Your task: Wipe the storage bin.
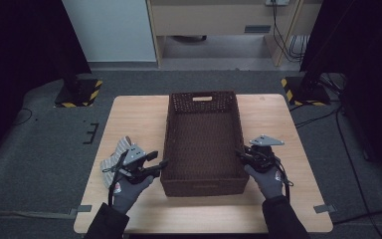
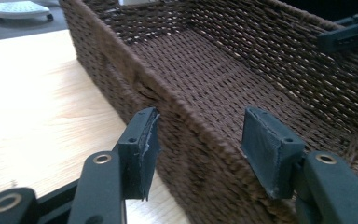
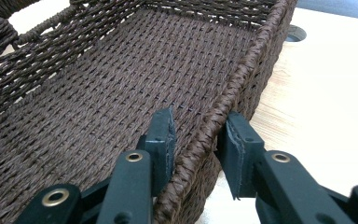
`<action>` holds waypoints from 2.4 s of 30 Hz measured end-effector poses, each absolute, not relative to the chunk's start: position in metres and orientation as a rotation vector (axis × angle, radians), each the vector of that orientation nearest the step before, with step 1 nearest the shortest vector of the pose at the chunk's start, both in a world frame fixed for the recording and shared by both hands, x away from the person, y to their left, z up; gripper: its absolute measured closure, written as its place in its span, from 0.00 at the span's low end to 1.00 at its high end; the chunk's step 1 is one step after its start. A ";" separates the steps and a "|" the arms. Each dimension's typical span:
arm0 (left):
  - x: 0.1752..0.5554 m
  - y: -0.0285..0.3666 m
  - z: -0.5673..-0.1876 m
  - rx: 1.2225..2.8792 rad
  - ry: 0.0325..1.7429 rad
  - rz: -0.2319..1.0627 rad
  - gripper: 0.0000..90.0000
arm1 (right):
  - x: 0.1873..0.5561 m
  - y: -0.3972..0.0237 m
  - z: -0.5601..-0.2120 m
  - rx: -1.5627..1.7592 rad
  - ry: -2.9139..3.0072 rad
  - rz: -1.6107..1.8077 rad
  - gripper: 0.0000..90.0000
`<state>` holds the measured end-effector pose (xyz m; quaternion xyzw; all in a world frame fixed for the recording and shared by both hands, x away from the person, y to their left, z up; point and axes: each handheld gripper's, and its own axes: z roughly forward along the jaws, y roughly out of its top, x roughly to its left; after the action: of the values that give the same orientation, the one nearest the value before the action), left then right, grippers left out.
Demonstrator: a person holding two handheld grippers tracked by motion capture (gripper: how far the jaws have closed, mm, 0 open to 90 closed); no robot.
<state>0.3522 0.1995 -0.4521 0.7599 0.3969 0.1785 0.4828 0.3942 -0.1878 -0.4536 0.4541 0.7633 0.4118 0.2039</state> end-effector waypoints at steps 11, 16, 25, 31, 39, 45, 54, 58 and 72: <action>0.346 0.184 -0.460 1.902 0.962 0.434 0.54 | 0.391 -0.192 -0.447 1.238 2.093 1.168 0.54; 0.341 0.179 -0.461 1.906 0.965 0.446 0.53 | 0.389 -0.199 -0.446 1.271 2.126 1.158 0.59; 0.342 0.186 -0.450 1.845 0.998 0.499 0.45 | 0.388 -0.194 -0.445 1.269 2.133 1.137 0.70; 0.358 0.192 -0.445 1.813 1.029 0.493 0.43 | 0.390 -0.192 -0.446 1.252 2.128 1.115 0.72; 0.375 0.176 -0.456 1.886 1.026 0.444 0.47 | 0.396 -0.195 -0.447 1.253 2.124 1.135 0.73; 0.367 0.169 -0.460 1.919 1.020 0.436 0.48 | 0.390 -0.201 -0.438 1.233 2.102 1.147 0.64; 0.349 0.158 -0.459 1.907 1.027 0.412 0.45 | 0.369 -0.208 -0.439 1.268 2.164 1.119 0.62; 0.349 0.160 -0.458 1.901 1.031 0.398 0.43 | 0.366 -0.207 -0.442 1.274 2.174 1.094 0.65; 0.375 0.185 -0.448 1.803 1.057 0.480 0.37 | 0.374 -0.209 -0.448 1.274 2.200 1.028 0.79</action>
<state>0.3752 0.1851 -0.4477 0.7385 0.4329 0.1968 0.4781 0.3744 -0.2095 -0.4483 0.4553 0.7864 0.3674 0.1982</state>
